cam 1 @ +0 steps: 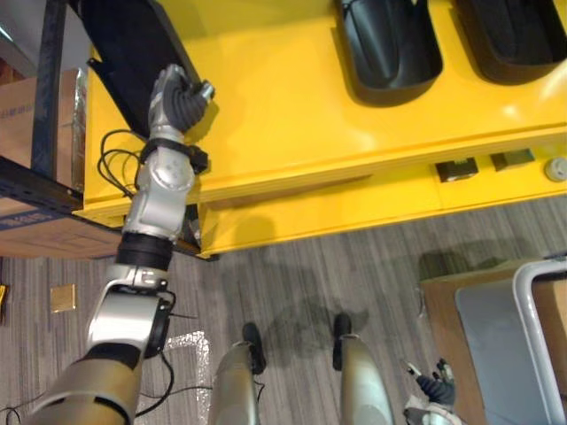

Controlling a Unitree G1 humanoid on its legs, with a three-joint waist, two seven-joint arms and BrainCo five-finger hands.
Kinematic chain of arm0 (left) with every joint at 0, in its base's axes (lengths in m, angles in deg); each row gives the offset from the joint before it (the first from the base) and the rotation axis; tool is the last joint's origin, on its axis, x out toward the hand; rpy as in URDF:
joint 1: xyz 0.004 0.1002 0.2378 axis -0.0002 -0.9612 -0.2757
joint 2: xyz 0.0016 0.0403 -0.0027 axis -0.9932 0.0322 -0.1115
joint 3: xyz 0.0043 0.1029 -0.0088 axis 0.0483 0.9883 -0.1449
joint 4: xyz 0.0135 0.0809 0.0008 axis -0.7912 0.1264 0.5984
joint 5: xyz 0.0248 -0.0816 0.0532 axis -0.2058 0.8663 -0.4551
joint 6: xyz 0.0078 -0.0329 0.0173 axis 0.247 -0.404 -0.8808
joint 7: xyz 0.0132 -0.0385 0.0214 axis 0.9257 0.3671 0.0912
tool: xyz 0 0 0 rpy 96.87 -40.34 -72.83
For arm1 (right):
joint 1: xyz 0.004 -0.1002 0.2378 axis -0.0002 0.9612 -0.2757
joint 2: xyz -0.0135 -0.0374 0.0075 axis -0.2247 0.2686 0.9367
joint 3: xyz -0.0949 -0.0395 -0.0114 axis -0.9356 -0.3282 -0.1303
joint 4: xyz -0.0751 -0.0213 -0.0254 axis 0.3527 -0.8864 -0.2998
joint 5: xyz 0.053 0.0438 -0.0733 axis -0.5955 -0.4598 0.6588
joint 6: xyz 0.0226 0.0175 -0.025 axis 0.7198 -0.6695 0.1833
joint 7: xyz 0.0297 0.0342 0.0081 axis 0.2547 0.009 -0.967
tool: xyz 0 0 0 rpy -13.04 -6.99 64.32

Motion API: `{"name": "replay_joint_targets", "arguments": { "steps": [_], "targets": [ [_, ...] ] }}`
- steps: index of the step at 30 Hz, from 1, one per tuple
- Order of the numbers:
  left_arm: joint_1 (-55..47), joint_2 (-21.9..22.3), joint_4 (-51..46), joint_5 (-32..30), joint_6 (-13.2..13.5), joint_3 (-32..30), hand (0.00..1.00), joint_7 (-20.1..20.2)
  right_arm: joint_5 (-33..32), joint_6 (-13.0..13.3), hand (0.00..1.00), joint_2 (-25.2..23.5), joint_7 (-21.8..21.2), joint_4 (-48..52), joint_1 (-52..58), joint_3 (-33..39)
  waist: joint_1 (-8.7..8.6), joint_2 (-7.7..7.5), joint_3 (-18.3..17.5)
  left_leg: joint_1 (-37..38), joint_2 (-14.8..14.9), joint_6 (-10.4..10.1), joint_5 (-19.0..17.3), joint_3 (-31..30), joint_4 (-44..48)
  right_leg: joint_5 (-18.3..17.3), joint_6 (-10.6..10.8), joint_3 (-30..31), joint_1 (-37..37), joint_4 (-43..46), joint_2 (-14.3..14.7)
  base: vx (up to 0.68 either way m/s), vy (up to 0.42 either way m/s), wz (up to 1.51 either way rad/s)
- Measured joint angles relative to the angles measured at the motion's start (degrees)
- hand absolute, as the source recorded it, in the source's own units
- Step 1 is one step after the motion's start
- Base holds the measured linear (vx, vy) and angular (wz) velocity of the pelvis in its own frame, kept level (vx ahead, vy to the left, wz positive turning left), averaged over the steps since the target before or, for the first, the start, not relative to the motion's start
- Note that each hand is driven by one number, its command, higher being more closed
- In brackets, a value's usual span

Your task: Walk over and take plastic housings, then place them on the shelf

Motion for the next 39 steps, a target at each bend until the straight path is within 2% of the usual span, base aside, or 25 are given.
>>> {"name": "replay_joint_targets", "arguments": {
  "steps": [3, 6, 14, 22, 30, 37, 38, 39],
  "targets": [
    [0.98, -0.02, 0.17, -0.4, -0.02, 1.17, 1.0, 0.1, 0.0, 0.02, 0.0, -0.06, 0.0, -0.11, -0.56, 0.01, -0.08, 0.0, 0.0, -0.18, 0.01, 0.22, -0.14, 0.25, 0.52, -0.02, 0.02, 0.32, -0.41, 0.37, -0.01, 0.03, 0.002, -0.04],
    [3.0, -0.82, 0.17, -1.46, 0.25, 4.95, 1.0, 0.59, -0.01, 0.03, 0.0, -0.28, -0.01, -0.21, -0.58, 0.02, -0.07, -0.05, 0.03, -1.17, 0.07, 0.47, -0.3, 0.36, 1.6, -0.05, 0.06, 0.39, -1.23, 0.71, -0.05, 0.03, 0.004, 0.0],
    [4.34, -8.26, 0.15, -4.56, 2.83, 16.1, 1.0, 4.17, -0.03, 0.05, 0.0, -1.08, -0.15, -0.29, -0.52, 0.02, -0.81, -0.05, 0.03, -1.5, 0.28, 0.49, -0.39, 0.55, 1.78, -0.1, 0.12, 0.51, -1.86, 1.02, 0.03, 0.01, 0.0, -0.01],
    [5.35, -14.33, -0.72, -6.78, 5.19, 23.03, 1.0, 6.65, -0.03, 0.05, 0.0, -1.07, -0.41, -0.28, -0.3, 0.02, -0.95, -0.03, 0.03, -1.75, 0.66, 0.47, -0.48, 0.58, 2.02, -0.17, 0.04, 0.52, -2.07, 0.98, 0.38, 0.0, 0.0, 0.0],
    [5.68, -17.11, -3.22, -6.79, 6.28, 25.61, 1.0, 8.4, -0.03, 0.05, 0.0, -1.07, -1.41, -0.3, -0.3, 0.01, -0.86, 0.04, 0.05, -2.03, 0.85, 0.42, -0.71, 0.61, 2.75, -0.21, 0.04, 0.51, -2.17, 1.09, 0.48, 0.0, 0.0, 0.0],
    [5.68, -17.34, -4.55, -6.74, 6.47, 25.82, 1.0, 9.11, -0.03, 0.05, 0.0, -0.98, -1.48, -0.32, -0.3, 0.02, -0.73, 0.29, 0.05, -2.98, 1.03, 0.52, -0.82, 0.51, 3.67, -0.23, 0.02, 0.49, -2.72, 1.25, 0.53, 0.0, 0.0, 0.0],
    [5.67, -17.33, -4.62, -6.73, 6.49, 25.85, 0.0, 9.11, -0.03, 0.04, 0.0, -1.0, -1.48, -0.41, -0.29, 0.02, -0.71, 0.33, 0.07, -3.05, 0.99, 0.54, -0.83, 0.52, 3.69, -0.22, 0.02, 0.5, -2.82, 1.34, 0.48, 0.0, 0.0, 0.0],
    [5.67, -17.33, -4.63, -6.73, 6.49, 25.84, 0.0, 9.1, -0.03, 0.04, 0.0, -1.03, -1.48, -0.46, -0.29, 0.02, -0.7, 0.33, 0.07, -3.05, 0.99, 0.54, -0.83, 0.52, 3.75, -0.22, 0.02, 0.5, -2.82, 1.4, 0.48, 0.0, 0.0, 0.0]
  ]
}}
